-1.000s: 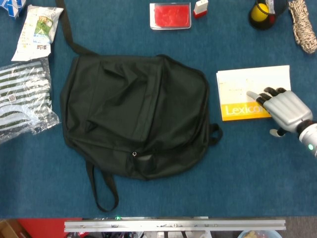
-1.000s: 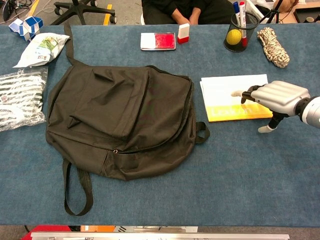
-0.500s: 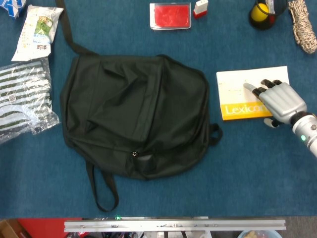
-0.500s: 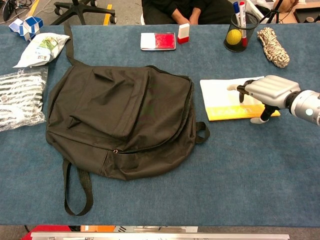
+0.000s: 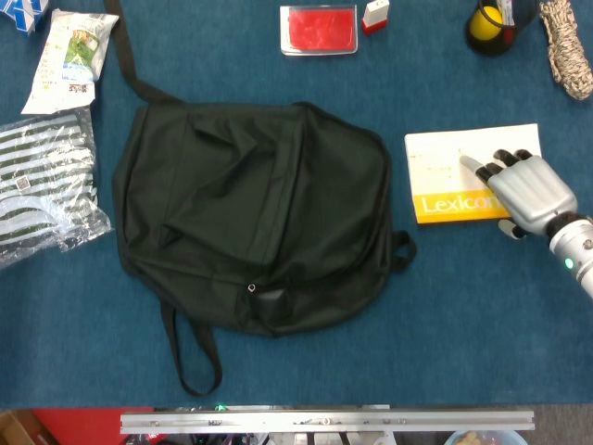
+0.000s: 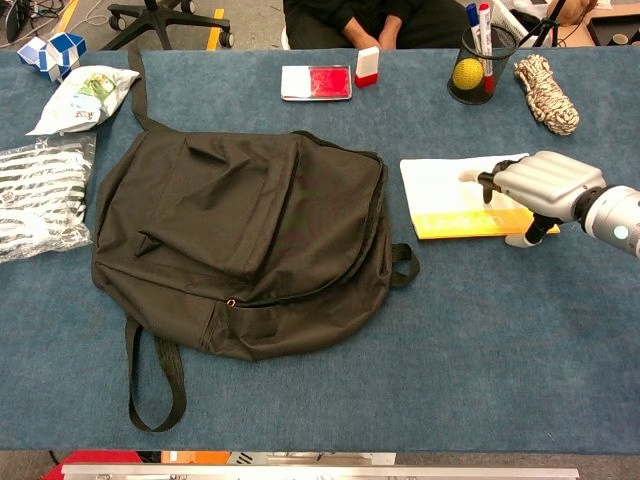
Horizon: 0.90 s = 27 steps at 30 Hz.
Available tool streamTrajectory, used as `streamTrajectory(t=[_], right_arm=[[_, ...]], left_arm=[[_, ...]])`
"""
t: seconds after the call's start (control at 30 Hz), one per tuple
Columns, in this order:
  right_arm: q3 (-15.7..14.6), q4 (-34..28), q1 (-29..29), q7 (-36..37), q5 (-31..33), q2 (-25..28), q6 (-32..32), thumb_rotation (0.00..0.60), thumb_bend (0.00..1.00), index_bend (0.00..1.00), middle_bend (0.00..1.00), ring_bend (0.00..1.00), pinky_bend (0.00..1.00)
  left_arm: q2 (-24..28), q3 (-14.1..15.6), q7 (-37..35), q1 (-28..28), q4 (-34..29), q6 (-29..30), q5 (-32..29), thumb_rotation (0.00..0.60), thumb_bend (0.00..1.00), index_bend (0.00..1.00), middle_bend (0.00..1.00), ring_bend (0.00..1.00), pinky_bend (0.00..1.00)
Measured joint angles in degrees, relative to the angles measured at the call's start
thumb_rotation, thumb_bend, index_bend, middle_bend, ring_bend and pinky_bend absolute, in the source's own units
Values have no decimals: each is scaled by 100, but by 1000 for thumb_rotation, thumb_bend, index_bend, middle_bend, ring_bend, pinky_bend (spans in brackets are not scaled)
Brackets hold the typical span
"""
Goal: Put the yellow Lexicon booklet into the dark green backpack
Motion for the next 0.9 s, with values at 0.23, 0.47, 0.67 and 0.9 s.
streamTrajectory(t=[0.23,0.47,0.67,0.9], right_arm=[[-96,98,-160,-132,-332,-150,388,600,216,93,268,153,233],[-99,273,-234,-183,-516,-311,539,600,217,93,278,156,236],[-84,412,-288,-245,-616,-413,643,600,219,94,282,165,247],[-78,547,-369,-296,-694,-489,726,600,223,94,282,164,249]], left_arm=[[10,8,-57,-3,4,-9,22,600,241,110,87,113,70],[33,6,-121,-2,12,-14,22,600,241,110,87,113,70],[44,14,-149,3,23,-25,20,600,241,110,87,113,70],[59,19,-170,-12,12,-55,31,600,242,110,88,113,70]])
